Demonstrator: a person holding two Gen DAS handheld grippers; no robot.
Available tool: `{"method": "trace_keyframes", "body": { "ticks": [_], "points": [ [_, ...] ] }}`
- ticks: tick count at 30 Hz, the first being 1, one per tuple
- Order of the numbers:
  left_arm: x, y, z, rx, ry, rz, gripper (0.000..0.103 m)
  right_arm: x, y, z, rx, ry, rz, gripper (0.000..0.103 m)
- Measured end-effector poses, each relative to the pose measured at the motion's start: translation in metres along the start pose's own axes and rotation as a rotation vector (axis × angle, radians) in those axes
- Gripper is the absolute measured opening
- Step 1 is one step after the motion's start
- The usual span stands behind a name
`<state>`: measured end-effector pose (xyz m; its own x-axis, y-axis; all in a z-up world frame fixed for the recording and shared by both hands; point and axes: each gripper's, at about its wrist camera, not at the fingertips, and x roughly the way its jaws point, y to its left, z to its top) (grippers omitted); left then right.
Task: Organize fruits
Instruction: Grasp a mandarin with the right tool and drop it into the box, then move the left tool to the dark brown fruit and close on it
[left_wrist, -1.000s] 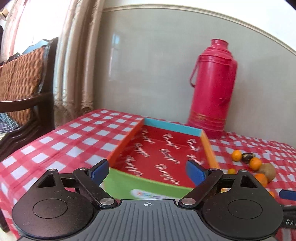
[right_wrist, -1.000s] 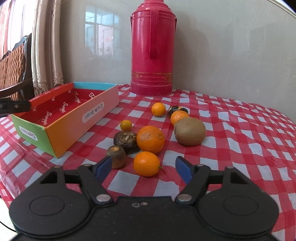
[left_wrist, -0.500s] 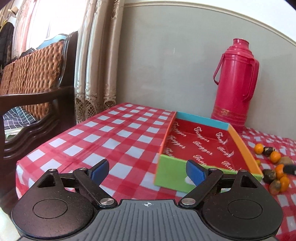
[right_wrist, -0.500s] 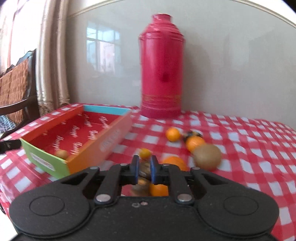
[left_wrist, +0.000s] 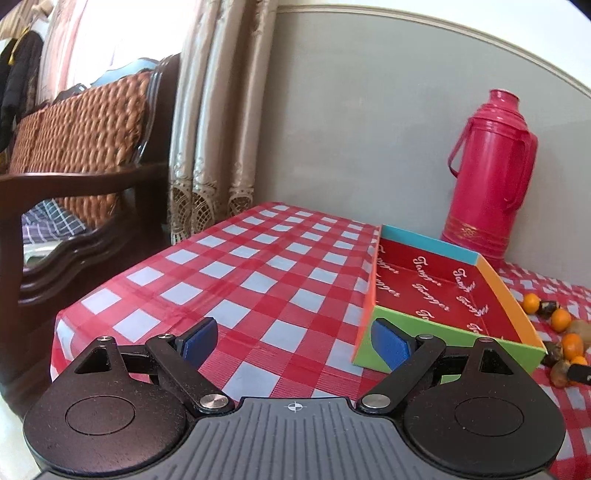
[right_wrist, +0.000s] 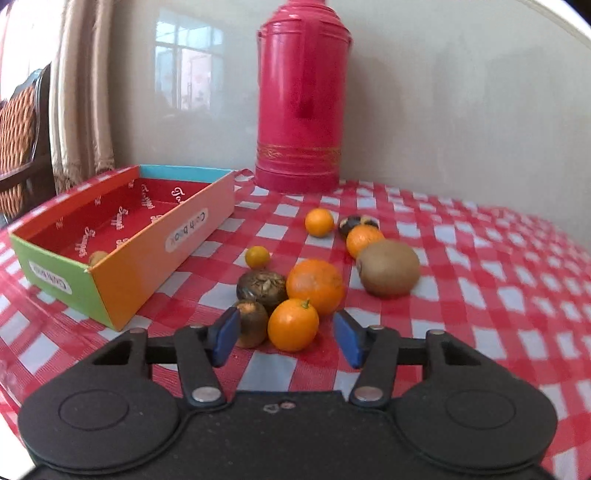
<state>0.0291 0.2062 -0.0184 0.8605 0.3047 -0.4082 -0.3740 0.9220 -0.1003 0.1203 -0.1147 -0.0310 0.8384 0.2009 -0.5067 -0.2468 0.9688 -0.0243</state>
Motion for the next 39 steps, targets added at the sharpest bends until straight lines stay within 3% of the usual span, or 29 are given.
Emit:
{"method": "trace_keyframes", "body": {
  "ticks": [1, 3, 5, 10, 13, 14, 17, 21, 25, 30, 36, 39],
  "points": [
    [0.0, 0.0, -0.001, 0.007, 0.004, -0.001, 0.089, 0.0, 0.0, -0.002, 0.004, 0.0, -0.001, 0.047],
    [0.0, 0.003, -0.001, 0.003, 0.006, 0.003, 0.089, -0.007, -0.002, -0.003, 0.015, -0.019, 0.005, 0.035],
    [0.001, 0.006, 0.0, -0.009, 0.004, 0.01, 0.089, -0.015, -0.004, -0.002, 0.016, -0.056, 0.002, 0.035],
    [0.002, 0.004, -0.001, -0.01, 0.011, 0.011, 0.089, 0.003, -0.007, -0.006, 0.015, 0.037, 0.0, 0.035],
    [0.003, -0.002, -0.002, 0.012, 0.013, 0.011, 0.089, 0.008, -0.005, 0.0, 0.005, 0.009, -0.001, 0.035],
    [0.004, -0.003, -0.002, 0.015, 0.014, 0.01, 0.089, 0.013, -0.005, 0.001, -0.002, 0.017, 0.001, 0.025],
    [0.003, -0.005, -0.002, 0.02, 0.016, 0.013, 0.089, 0.019, -0.005, 0.005, 0.016, 0.043, 0.029, 0.022],
    [0.003, -0.004, -0.002, 0.017, 0.015, 0.018, 0.089, 0.001, 0.002, 0.013, 0.009, -0.047, 0.022, 0.022],
    [0.0, -0.003, -0.003, 0.017, 0.013, 0.021, 0.089, -0.019, 0.018, 0.026, 0.024, -0.153, 0.079, 0.022],
    [-0.007, -0.001, -0.005, 0.048, 0.001, 0.036, 0.089, -0.023, 0.053, 0.036, 0.006, -0.225, 0.187, 0.022],
    [-0.015, 0.008, -0.006, 0.07, 0.004, 0.071, 0.089, -0.003, 0.097, 0.041, -0.053, -0.19, 0.255, 0.025],
    [-0.018, 0.013, -0.005, 0.064, 0.003, 0.085, 0.089, 0.002, 0.106, 0.039, -0.036, -0.183, 0.256, 0.042]
  ]
}}
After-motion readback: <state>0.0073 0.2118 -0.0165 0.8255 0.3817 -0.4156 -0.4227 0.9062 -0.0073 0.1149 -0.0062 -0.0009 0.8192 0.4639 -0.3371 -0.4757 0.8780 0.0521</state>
